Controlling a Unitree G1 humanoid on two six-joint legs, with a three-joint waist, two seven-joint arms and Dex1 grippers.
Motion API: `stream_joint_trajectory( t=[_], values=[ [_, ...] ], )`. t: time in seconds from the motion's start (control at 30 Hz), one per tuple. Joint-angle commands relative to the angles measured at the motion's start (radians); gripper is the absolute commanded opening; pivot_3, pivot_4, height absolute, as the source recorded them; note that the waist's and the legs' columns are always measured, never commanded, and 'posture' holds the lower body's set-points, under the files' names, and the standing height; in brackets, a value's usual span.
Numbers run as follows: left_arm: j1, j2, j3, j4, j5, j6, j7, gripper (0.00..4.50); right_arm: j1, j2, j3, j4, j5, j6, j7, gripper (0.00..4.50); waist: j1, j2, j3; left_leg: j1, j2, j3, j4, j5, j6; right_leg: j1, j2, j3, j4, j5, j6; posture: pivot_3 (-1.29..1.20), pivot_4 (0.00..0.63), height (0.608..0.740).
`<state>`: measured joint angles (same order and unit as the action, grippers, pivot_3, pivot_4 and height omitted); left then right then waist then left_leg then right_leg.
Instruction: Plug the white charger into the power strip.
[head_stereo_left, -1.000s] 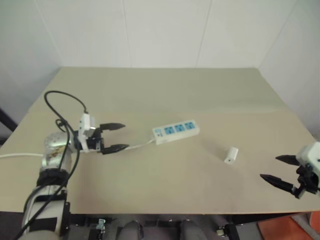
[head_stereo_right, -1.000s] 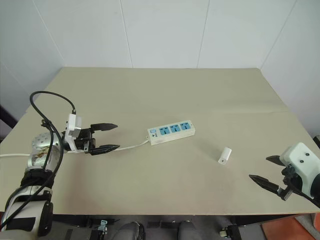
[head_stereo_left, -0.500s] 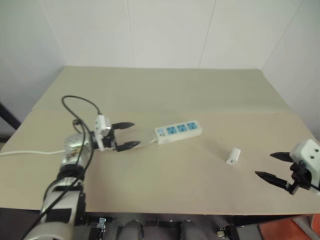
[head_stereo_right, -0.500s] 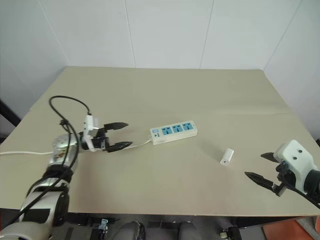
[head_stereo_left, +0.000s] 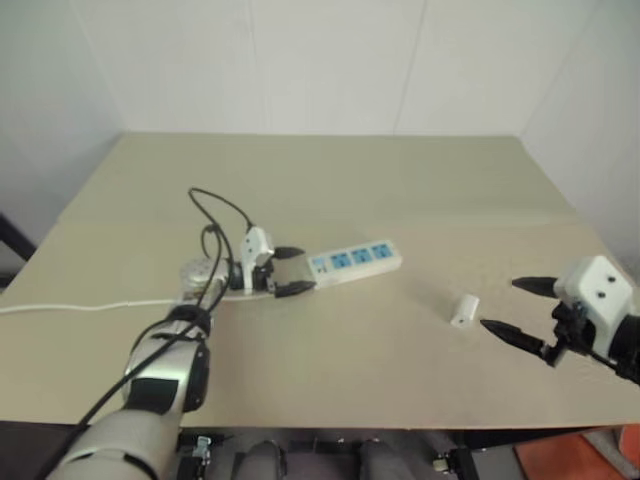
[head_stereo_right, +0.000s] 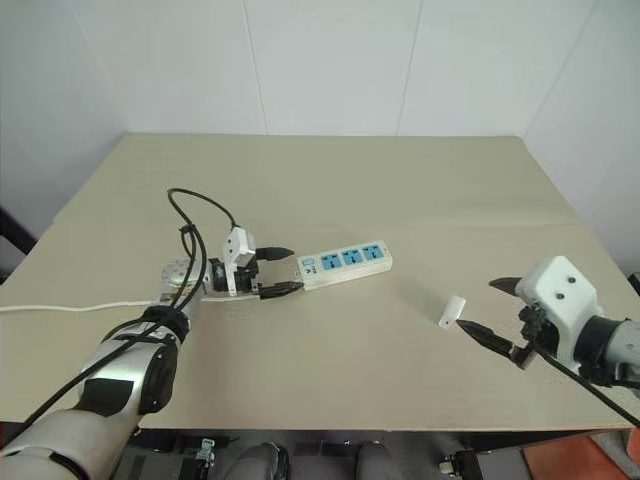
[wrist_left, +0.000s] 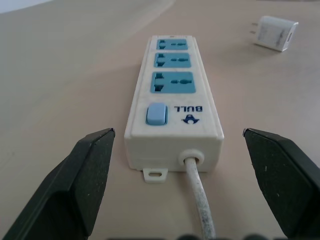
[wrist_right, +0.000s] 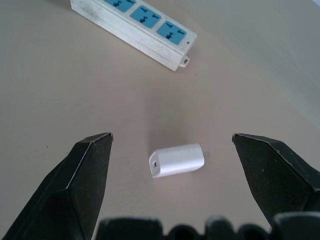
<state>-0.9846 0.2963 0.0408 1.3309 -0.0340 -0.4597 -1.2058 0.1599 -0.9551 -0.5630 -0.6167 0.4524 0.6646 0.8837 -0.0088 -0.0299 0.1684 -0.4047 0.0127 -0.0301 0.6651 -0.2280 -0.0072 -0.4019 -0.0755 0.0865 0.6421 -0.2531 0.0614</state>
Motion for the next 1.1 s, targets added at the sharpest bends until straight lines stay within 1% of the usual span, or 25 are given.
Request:
stream_joint_trajectory(
  t=[0.03, 0.17, 0.3, 0.43, 0.53, 0.6, 0.73, 0.83, 1.0, 1.1],
  values=[
    [-0.042, -0.024, -0.016, 0.008, 0.058, -0.005, 0.117, 4.47, -0.004, 0.004, -0.055, -0.066, 0.034, 0.048, -0.032, 4.50, 0.004, 0.000, 0.000, 0.000, 0.000, 0.000, 0.000, 0.000, 0.000, 0.000, 0.000, 0.000, 0.000, 0.000, 0.000, 0.00, 0.150, 0.740],
    [-0.045, -0.047, -0.018, 0.017, 0.090, 0.033, 0.141, 4.47, 0.031, 0.005, -0.060, -0.091, 0.029, 0.065, -0.038, 4.50, 0.008, 0.000, 0.000, 0.000, 0.000, 0.000, 0.000, 0.000, 0.000, 0.000, 0.000, 0.000, 0.000, 0.000, 0.000, 0.00, 0.150, 0.740],
    [-0.042, -0.055, -0.043, 0.021, 0.129, 0.082, 0.117, 4.47, 0.040, 0.003, -0.065, -0.112, 0.044, 0.089, -0.041, 4.50, 0.006, 0.000, -0.001, 0.000, 0.000, 0.000, 0.000, 0.000, 0.000, 0.000, 0.000, 0.000, 0.000, 0.000, 0.000, 0.00, 0.150, 0.740],
    [-0.050, -0.049, -0.067, 0.020, 0.160, 0.124, 0.102, 4.47, 0.055, -0.026, -0.068, -0.135, 0.055, 0.107, -0.016, 4.50, 0.005, 0.001, -0.001, 0.002, 0.000, 0.000, 0.000, 0.000, 0.000, 0.002, 0.000, 0.000, 0.001, 0.000, 0.000, 0.00, 0.150, 0.740],
    [-0.055, -0.044, -0.067, 0.020, 0.168, 0.155, 0.099, 3.86, 0.051, -0.029, -0.043, -0.133, 0.042, 0.105, -0.028, 4.50, 0.004, 0.001, -0.002, 0.002, 0.000, 0.000, 0.000, 0.000, 0.000, 0.002, 0.000, 0.000, 0.001, 0.000, 0.000, 0.00, 0.150, 0.740],
    [-0.054, -0.037, -0.069, 0.019, 0.173, 0.162, 0.086, 3.27, 0.050, -0.028, -0.026, -0.121, 0.030, 0.094, -0.030, 4.50, 0.003, 0.001, -0.002, 0.002, 0.000, 0.000, 0.000, 0.000, 0.000, 0.002, 0.000, 0.000, 0.000, 0.000, 0.000, 0.00, 0.150, 0.740],
    [-0.048, -0.031, -0.064, 0.013, 0.167, 0.151, 0.064, 3.25, 0.037, -0.030, 0.007, -0.104, 0.010, 0.081, -0.035, 4.50, -0.003, 0.001, -0.002, 0.002, 0.000, 0.000, 0.000, 0.000, 0.000, 0.002, 0.000, 0.000, 0.001, 0.000, 0.000, 0.00, 0.150, 0.740],
    [-0.043, -0.026, -0.059, 0.005, 0.162, 0.130, 0.079, 3.25, 0.030, -0.028, 0.024, -0.099, -0.001, 0.077, -0.036, 4.50, -0.003, 0.001, -0.002, 0.002, 0.000, 0.000, 0.000, 0.000, 0.000, 0.002, 0.000, 0.000, 0.000, 0.000, 0.000, 0.00, 0.150, 0.740],
    [-0.030, 0.006, -0.049, -0.027, 0.138, 0.128, -0.008, 3.25, 0.044, -0.016, 0.028, -0.115, -0.013, 0.085, -0.043, 4.50, -0.005, 0.001, -0.002, 0.001, 0.000, 0.000, 0.000, 0.000, 0.000, 0.001, 0.000, 0.000, 0.001, 0.000, 0.000, 0.00, 0.150, 0.740],
    [0.018, 0.057, -0.063, -0.099, 0.135, 0.075, -0.078, 3.25, 0.069, -0.002, 0.025, -0.131, -0.015, 0.084, -0.049, 4.50, -0.009, 0.001, -0.002, 0.002, 0.000, 0.000, 0.000, 0.000, 0.000, 0.001, 0.000, 0.000, 0.001, 0.000, 0.000, 0.00, 0.150, 0.740]
  ],
)
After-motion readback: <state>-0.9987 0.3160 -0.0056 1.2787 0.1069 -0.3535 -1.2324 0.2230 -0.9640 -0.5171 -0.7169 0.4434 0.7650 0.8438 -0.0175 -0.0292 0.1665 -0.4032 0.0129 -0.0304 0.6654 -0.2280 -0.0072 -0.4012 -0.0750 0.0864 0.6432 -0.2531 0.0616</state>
